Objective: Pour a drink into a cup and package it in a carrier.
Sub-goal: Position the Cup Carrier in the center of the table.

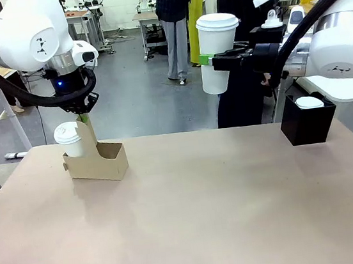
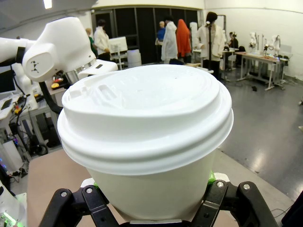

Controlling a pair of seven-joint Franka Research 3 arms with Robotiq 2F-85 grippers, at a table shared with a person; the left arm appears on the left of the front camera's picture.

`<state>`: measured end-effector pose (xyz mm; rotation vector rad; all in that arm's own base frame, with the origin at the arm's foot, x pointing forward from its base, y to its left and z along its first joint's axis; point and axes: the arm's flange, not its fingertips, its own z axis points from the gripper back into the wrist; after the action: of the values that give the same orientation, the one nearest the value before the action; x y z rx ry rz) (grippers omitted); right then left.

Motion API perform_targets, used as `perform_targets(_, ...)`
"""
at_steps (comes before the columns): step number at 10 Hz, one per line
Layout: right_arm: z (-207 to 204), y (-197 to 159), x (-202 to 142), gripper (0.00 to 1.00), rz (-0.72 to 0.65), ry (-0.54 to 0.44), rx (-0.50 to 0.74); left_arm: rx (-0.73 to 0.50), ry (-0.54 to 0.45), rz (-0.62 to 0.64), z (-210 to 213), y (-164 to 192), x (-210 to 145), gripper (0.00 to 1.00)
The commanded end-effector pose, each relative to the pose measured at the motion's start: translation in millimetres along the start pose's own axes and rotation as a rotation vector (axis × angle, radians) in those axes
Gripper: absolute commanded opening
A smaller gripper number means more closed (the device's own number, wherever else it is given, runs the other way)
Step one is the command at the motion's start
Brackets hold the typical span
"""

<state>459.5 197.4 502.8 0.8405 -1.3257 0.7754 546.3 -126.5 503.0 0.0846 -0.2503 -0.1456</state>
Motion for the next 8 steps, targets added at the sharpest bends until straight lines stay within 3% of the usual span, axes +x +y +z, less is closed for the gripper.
perform_targets(1,-1,2,3,0.81,0.0,-0.009,0.004,-0.015,-0.037,0.048,15,-4,-7,0.02)
perform_targets(5,-1,2,3,0.81,0.0,-0.009,0.004,-0.054,-0.125,0.238,101,-52,-47,0.02)
perform_targets(8,-1,2,3,0.81,0.0,-0.009,0.004,-0.098,-0.153,0.296,142,-124,-90,0.02)
